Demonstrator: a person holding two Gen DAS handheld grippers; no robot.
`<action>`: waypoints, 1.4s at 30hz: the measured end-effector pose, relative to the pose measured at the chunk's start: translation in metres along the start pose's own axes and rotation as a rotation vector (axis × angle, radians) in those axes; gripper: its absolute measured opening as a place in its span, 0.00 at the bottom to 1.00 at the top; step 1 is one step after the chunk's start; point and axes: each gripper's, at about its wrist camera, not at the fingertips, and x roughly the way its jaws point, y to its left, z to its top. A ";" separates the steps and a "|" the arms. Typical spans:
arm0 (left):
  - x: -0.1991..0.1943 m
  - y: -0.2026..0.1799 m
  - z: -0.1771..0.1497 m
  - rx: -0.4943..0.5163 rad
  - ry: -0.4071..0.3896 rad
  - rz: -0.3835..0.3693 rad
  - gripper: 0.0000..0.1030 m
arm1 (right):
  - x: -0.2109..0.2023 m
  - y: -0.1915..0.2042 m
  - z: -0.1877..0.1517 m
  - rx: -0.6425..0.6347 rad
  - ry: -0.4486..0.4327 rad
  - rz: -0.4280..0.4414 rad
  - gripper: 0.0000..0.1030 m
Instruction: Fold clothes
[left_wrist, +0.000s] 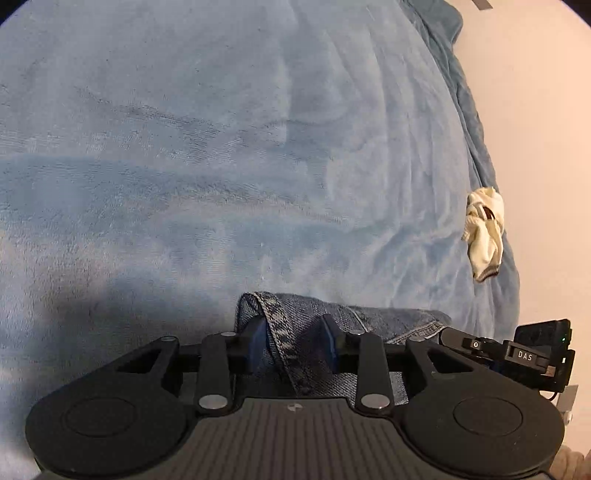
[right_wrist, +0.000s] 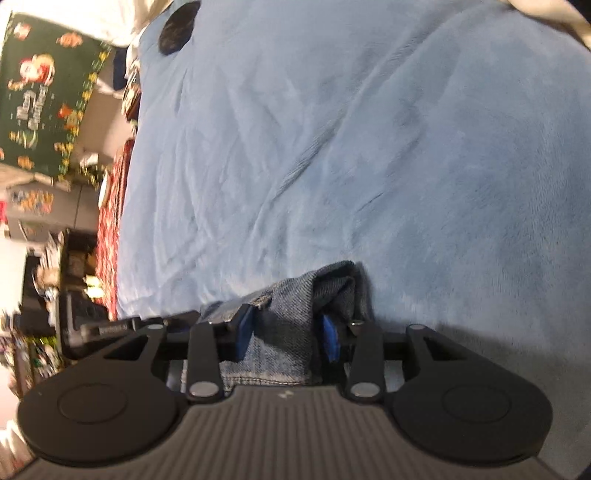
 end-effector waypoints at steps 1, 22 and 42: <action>0.000 0.000 0.000 0.001 -0.003 0.003 0.20 | 0.004 -0.001 0.001 0.013 -0.003 0.006 0.42; 0.005 0.006 -0.003 -0.016 -0.048 0.042 0.18 | 0.047 -0.047 0.021 0.298 -0.052 0.108 0.18; -0.029 -0.013 -0.025 0.063 -0.277 0.081 0.05 | 0.009 0.012 0.016 -0.097 -0.161 -0.049 0.10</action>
